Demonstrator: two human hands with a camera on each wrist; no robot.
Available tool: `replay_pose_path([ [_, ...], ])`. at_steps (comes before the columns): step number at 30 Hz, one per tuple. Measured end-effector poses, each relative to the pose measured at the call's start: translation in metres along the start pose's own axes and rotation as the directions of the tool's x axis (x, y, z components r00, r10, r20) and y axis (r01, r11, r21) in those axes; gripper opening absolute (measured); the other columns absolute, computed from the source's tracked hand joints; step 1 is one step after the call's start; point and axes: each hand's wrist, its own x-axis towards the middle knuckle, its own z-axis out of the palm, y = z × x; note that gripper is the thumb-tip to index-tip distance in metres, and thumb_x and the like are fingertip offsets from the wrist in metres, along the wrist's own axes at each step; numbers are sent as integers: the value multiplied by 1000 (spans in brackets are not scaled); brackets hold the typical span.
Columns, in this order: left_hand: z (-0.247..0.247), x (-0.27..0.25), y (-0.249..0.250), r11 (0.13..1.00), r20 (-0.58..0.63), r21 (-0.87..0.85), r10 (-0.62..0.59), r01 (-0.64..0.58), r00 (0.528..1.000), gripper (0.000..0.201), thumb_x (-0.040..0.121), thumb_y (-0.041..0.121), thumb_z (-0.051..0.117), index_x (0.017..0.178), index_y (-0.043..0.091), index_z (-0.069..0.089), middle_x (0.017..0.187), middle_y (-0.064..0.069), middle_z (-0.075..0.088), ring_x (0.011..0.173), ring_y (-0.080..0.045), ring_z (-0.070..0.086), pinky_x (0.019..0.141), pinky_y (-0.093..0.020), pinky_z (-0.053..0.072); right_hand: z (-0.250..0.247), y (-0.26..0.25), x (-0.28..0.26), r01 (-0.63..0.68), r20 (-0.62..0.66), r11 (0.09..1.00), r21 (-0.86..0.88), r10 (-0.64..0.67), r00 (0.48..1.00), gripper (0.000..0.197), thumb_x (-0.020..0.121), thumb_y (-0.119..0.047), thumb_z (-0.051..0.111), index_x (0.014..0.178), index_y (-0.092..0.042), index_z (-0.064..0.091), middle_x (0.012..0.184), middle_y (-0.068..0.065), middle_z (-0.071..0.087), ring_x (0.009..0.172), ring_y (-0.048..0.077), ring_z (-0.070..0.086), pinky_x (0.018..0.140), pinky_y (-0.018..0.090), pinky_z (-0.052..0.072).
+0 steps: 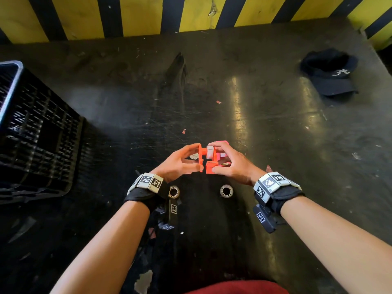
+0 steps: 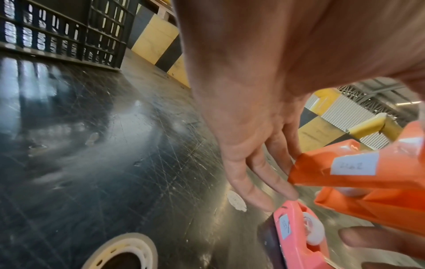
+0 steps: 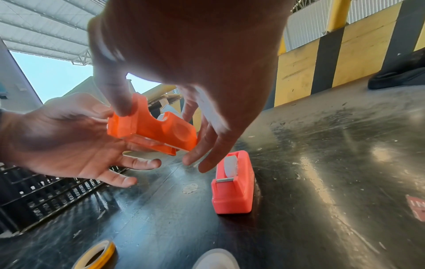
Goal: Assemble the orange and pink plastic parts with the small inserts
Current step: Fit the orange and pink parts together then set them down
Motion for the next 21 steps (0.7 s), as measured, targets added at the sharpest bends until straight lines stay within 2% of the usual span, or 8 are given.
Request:
replay_pose_path([
  [3,1,-2,4,1000,26,31,0,-1,1000,83,87,9,77,157,21,34,157,-4,47,120,-20,68,102,-44,54,-1,-2,-4,6,-8,1000,5,-6,1000,73,71,-41,75,138,-43,44,138,-1,59,118,17,65,105,49,51],
  [4,2,-4,5,999,34,49,1,-3,999,83,87,10,76,157,21,34,156,-5,49,119,-20,69,103,-44,54,-1,-3,-6,11,-7,1000,5,-11,1000,73,70,-41,75,137,-43,44,137,-1,59,117,16,66,104,48,52],
  [9,5,-10,11,997,48,78,-15,12,999,102,67,41,79,158,29,35,152,3,53,122,-19,67,106,-49,53,-4,-8,-11,29,-8,1000,0,-29,1000,72,71,-39,77,136,-40,47,134,-1,60,112,15,68,100,44,56],
  [11,5,-12,12,996,53,84,-25,21,998,99,69,41,79,158,30,36,152,2,54,124,-19,65,108,-52,51,-5,-9,-12,32,-5,999,-1,-32,999,72,72,-38,78,136,-39,48,133,0,60,112,15,68,98,42,56],
  [14,5,-15,16,995,60,92,-44,39,997,91,76,34,77,157,27,38,152,1,54,130,-19,60,109,-51,51,-6,-10,-13,34,-4,999,10,-34,999,70,72,-37,79,136,-36,49,132,2,60,112,17,68,98,39,56],
  [17,5,-17,18,993,83,102,-65,56,994,95,71,40,80,157,29,39,156,2,51,137,-23,55,110,-52,49,-6,-11,-15,29,0,999,21,-29,1000,66,74,-36,81,132,-38,50,130,3,61,112,16,68,98,37,54],
  [19,4,-17,18,992,101,110,-77,66,992,100,68,42,82,157,29,39,154,1,53,130,-24,61,110,-53,49,-5,-11,-14,32,10,999,21,-33,999,63,79,-30,83,132,-38,50,131,3,61,112,15,67,97,34,52],
  [21,3,-16,18,990,99,126,-81,68,992,99,69,38,83,157,25,39,142,-8,63,117,-24,69,109,-50,50,-5,-10,-14,37,19,999,12,-37,999,63,82,-24,84,132,-39,48,131,3,60,111,13,66,93,28,51],
])
